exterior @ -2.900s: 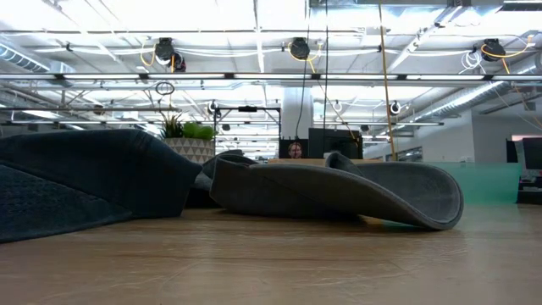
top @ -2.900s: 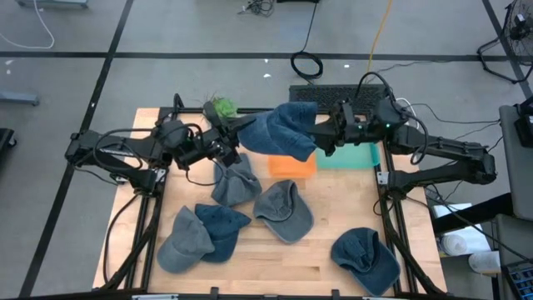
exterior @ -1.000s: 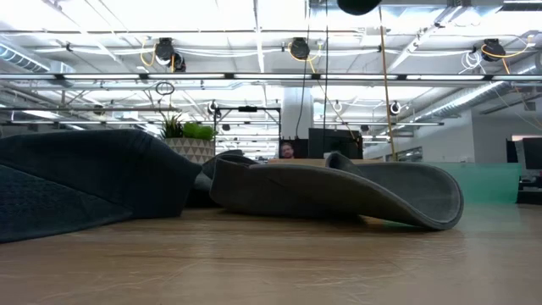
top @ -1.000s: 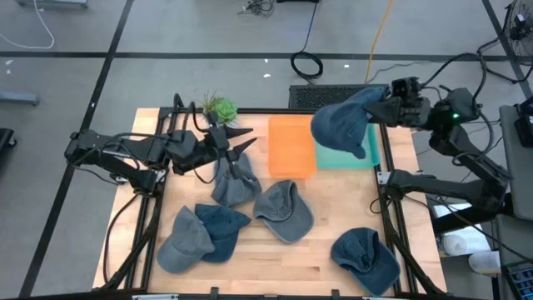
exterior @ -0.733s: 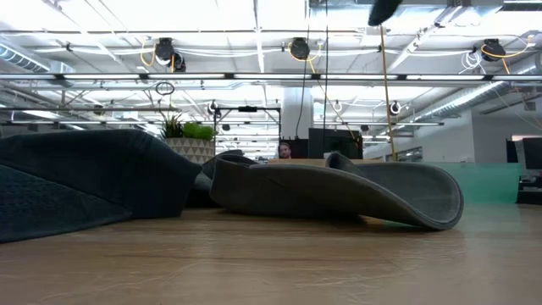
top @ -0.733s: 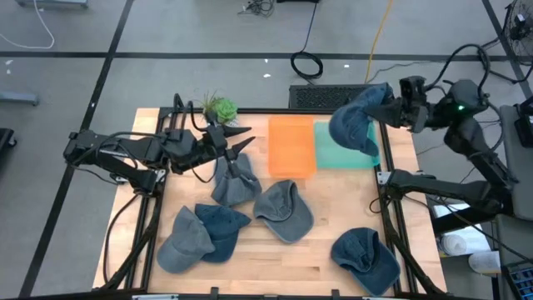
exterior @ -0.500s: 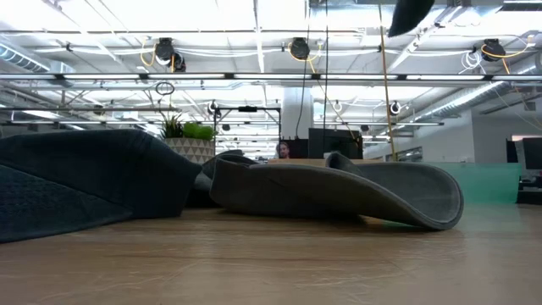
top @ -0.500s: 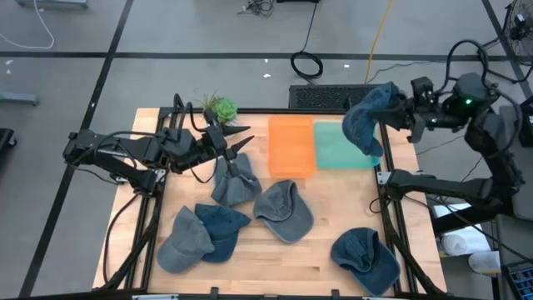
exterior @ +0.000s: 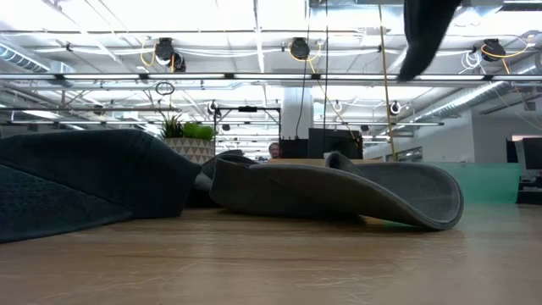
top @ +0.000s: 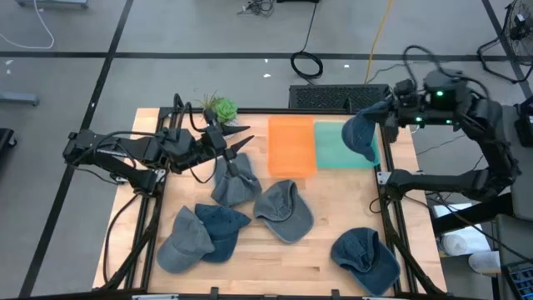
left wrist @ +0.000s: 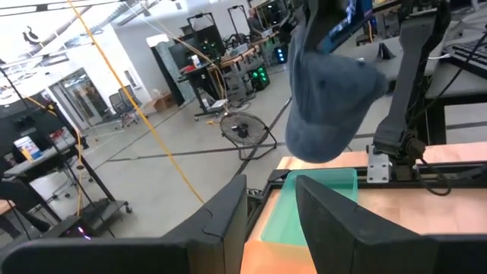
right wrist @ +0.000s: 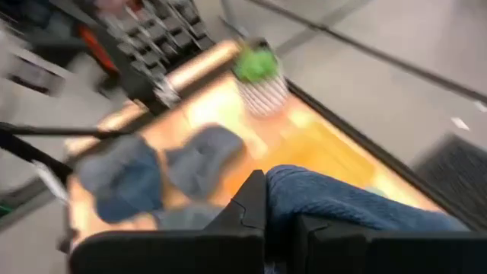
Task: Pick & Place hat
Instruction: Put the top right blue cap in the blue bin
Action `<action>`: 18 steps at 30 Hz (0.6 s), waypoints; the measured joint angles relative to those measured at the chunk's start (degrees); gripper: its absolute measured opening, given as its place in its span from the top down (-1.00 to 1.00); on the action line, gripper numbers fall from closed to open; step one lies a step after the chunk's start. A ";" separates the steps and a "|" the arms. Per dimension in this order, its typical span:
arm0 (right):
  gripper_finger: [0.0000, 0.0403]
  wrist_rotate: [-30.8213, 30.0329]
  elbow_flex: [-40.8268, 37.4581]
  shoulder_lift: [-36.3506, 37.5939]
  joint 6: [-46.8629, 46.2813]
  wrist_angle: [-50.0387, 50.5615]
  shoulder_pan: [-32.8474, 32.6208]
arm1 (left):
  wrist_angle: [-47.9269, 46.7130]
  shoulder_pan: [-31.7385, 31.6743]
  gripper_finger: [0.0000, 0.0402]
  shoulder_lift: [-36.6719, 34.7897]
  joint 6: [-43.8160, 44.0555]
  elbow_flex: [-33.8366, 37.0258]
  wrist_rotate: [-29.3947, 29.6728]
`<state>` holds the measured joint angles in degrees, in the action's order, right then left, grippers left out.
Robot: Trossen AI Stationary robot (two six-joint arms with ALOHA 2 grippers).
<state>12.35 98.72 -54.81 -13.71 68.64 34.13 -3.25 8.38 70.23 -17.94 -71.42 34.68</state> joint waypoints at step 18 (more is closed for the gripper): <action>1.00 -16.06 0.02 -11.52 2.08 16.10 0.00 | 0.25 -1.55 0.38 -2.35 -3.19 -0.02 1.88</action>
<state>-3.71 98.74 -66.33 -11.63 84.74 34.13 -3.00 6.83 67.88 -21.13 -71.44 36.56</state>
